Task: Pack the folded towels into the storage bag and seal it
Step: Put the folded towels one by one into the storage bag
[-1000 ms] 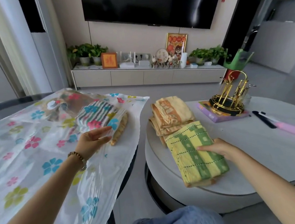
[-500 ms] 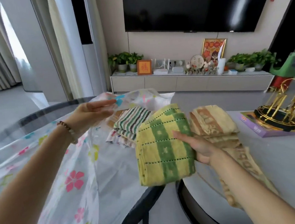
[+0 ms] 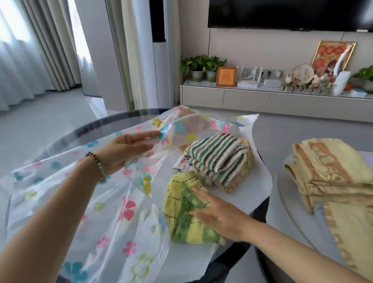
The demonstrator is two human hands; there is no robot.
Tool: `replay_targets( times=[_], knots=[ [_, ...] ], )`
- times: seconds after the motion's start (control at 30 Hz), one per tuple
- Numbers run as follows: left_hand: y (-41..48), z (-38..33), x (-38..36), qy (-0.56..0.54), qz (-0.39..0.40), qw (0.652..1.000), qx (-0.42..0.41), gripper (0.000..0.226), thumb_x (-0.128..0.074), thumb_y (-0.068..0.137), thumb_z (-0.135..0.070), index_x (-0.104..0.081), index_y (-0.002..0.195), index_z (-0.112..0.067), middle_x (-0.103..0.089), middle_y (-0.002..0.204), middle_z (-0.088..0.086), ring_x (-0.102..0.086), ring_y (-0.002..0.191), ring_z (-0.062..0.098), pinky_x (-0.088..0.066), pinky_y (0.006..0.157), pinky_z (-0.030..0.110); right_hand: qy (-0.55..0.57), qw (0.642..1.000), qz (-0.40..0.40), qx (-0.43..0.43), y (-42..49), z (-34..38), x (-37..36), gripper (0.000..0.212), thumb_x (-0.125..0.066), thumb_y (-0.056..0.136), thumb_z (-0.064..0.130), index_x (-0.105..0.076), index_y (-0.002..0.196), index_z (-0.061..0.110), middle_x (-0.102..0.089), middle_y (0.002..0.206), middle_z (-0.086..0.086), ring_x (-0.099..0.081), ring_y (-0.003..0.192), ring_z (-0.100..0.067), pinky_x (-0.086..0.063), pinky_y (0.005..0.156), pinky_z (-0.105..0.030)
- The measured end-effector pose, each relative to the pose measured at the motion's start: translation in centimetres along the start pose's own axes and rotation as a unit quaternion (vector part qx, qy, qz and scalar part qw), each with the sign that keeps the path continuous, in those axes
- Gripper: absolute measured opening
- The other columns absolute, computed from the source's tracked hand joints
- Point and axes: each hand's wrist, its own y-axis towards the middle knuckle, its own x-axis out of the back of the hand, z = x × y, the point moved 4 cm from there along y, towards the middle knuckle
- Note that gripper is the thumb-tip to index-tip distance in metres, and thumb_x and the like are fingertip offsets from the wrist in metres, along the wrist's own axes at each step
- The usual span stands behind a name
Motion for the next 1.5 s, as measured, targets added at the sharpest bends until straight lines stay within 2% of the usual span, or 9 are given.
replay_targets(
  times=[0.13,0.4,0.63,0.73,0.87,1.03,1.13,1.33,1.5],
  knots=[
    [-0.1,0.4,1.1,0.004,-0.016,1.0,0.011,0.035,-0.049,0.089,0.0,-0.061,0.116,-0.018,-0.069,0.106,-0.013,-0.066,0.092,0.0,-0.052,0.072,0.011,-0.038,0.998,0.054,-0.009,4.7,1.2,-0.7,0.075,-0.02,0.083,0.072,-0.028,0.146,0.032,0.002,0.156,0.026,-0.004,0.143,0.002,-0.02,0.113,-0.037],
    [1.0,0.3,2.4,-0.034,-0.014,0.999,0.006,0.036,-0.048,0.088,0.0,-0.061,0.117,-0.016,-0.07,0.109,-0.008,-0.064,0.097,0.007,-0.054,0.078,0.016,0.031,0.995,-0.052,-0.082,15.6,2.5,-1.4,0.056,-0.027,0.094,0.057,-0.019,0.147,0.04,0.018,0.158,0.01,0.009,0.147,-0.018,-0.003,0.12,-0.04],
    [1.3,-0.7,3.0,-0.039,0.019,0.999,-0.016,0.041,-0.04,0.092,0.005,-0.048,0.13,-0.007,-0.068,0.092,-0.008,-0.061,0.055,-0.005,-0.045,0.05,0.005,-0.226,0.971,0.018,0.076,10.9,2.3,-3.5,0.065,-0.01,0.077,0.076,-0.006,0.14,0.06,0.026,0.154,0.017,0.043,0.132,-0.022,0.025,0.109,-0.044],
    [1.4,-0.7,2.9,-0.052,0.031,0.998,-0.004,0.04,-0.04,0.092,0.006,-0.049,0.13,-0.004,-0.071,0.089,-0.007,-0.062,0.056,-0.001,-0.047,0.05,0.007,-0.207,0.978,0.01,0.028,14.1,2.2,-3.6,0.077,-0.006,0.066,0.083,-0.009,0.139,0.06,0.018,0.158,0.014,0.033,0.139,-0.023,0.019,0.112,-0.048],
    [1.6,-0.7,4.0,-0.045,0.029,0.999,0.005,0.037,-0.045,0.09,-0.001,-0.057,0.123,-0.013,-0.067,0.115,0.001,-0.059,0.103,0.018,-0.055,0.082,0.021,-0.2,0.978,-0.021,-0.051,20.5,3.2,-3.4,0.062,-0.024,0.084,0.073,-0.012,0.142,0.054,0.016,0.159,0.01,0.028,0.142,-0.026,0.015,0.113,-0.053],
    [1.5,-1.4,5.2,-0.027,0.012,1.0,0.003,0.037,-0.045,0.091,-0.002,-0.056,0.124,-0.015,-0.071,0.104,-0.006,-0.063,0.092,0.009,-0.055,0.078,0.016,-0.159,0.986,-0.001,-0.044,21.9,4.4,-3.2,0.063,-0.03,0.088,0.068,-0.012,0.145,0.049,0.018,0.159,0.008,0.028,0.142,-0.026,0.012,0.114,-0.05],
    [1.5,-1.3,4.4,-0.019,0.023,1.0,-0.001,0.038,-0.053,0.088,-0.008,-0.058,0.125,-0.017,-0.062,0.116,0.004,-0.046,0.1,0.023,-0.046,0.08,0.023,-0.15,0.988,0.011,0.021,16.8,4.8,-2.7,0.061,-0.037,0.093,0.054,-0.01,0.147,0.044,0.015,0.159,0.008,0.016,0.146,-0.021,0.004,0.116,-0.042],
    [2.0,0.0,-1.9,-0.063,0.04,0.997,-0.011,0.042,-0.043,0.091,0.003,-0.051,0.129,-0.013,-0.068,0.1,-0.014,-0.063,0.081,-0.007,-0.048,0.067,0.005,0.009,0.999,-0.024,0.022,2.5,2.2,1.7,0.052,-0.05,0.093,0.04,-0.025,0.137,0.055,-0.005,0.154,0.029,-0.006,0.141,0.007,-0.017,0.112,-0.022],
    [4.0,3.1,-8.3,-0.054,0.069,0.996,-0.016,0.037,-0.054,0.088,0.0,-0.062,0.12,-0.017,-0.068,0.101,-0.009,-0.043,0.093,0.02,-0.043,0.078,0.018,0.029,0.983,-0.174,-0.048,-8.1,-2.6,8.0,0.044,-0.059,0.089,0.035,-0.044,0.127,0.052,-0.027,0.148,0.027,-0.023,0.136,0.011,-0.023,0.111,-0.024]
  ],
)
